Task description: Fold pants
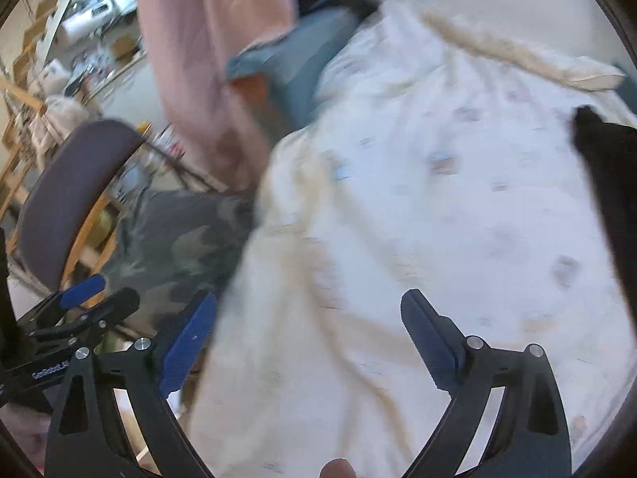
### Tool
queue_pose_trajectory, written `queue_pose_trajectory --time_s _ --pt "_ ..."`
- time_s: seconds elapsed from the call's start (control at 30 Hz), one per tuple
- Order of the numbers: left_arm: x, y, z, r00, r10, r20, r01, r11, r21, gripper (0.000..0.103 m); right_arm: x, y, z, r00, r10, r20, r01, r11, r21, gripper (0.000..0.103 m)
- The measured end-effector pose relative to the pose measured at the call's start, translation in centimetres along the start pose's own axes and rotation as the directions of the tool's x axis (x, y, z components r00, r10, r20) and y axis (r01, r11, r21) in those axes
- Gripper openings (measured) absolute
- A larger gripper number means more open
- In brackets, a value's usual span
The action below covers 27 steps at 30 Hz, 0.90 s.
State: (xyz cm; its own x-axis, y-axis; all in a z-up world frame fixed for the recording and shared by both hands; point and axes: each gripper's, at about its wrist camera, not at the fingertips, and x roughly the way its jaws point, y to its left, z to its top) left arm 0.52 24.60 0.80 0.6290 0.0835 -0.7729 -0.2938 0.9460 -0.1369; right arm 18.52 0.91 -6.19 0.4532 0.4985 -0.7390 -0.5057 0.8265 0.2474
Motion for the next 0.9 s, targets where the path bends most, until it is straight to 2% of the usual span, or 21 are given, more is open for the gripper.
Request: queue_pose_trajectory --time_s 0.17,0.27,0.4,0.5,0.57,0.7,0.9 --pt "-0.6 -4.9 -2.4 0.999 -0.016 0.046 0.013 0.997 0.070 0.091 -4.9 -3.3 -4.1 0.984 -0.107 0.142 0.107 0.994 0.005 0.099" --pt "-2.6 -7.5 -4.6 0.989 -0.029 0.148 0.010 0.992 0.125 0.091 -8.2 -4.4 -7.0 0.960 -0.169 0.225 0.168 0.985 0.025 0.100" --pt "-6.1 -9.2 -7.7 0.980 -0.065 0.187 0.037 0.988 0.149 0.091 -12.8 -4.5 -10.8 0.925 -0.241 0.294 0.245 0.969 0.024 0.100" --pt "-10.0 -9.7 -10.0 0.978 -0.076 0.194 0.050 0.990 0.134 0.098 -17.2 -4.7 -14.4 0.908 -0.259 0.329 0.249 0.966 0.073 0.103" --pt "-13.6 -9.9 -11.2 0.965 -0.064 0.254 0.029 0.990 0.141 0.103 -19.3 -4.2 -15.8 0.898 -0.271 0.346 0.258 0.962 0.085 0.103" --pt "-17.8 -10.4 -11.7 0.952 -0.082 0.293 0.037 0.987 0.156 0.103 -24.0 -2.1 -18.2 0.861 -0.312 0.402 0.316 0.947 0.057 0.103" --pt "-21.4 -11.7 -12.9 0.945 -0.091 0.314 0.038 0.984 0.173 0.103 -28.0 -0.8 -19.6 0.843 -0.319 0.434 0.302 0.947 0.109 0.103"
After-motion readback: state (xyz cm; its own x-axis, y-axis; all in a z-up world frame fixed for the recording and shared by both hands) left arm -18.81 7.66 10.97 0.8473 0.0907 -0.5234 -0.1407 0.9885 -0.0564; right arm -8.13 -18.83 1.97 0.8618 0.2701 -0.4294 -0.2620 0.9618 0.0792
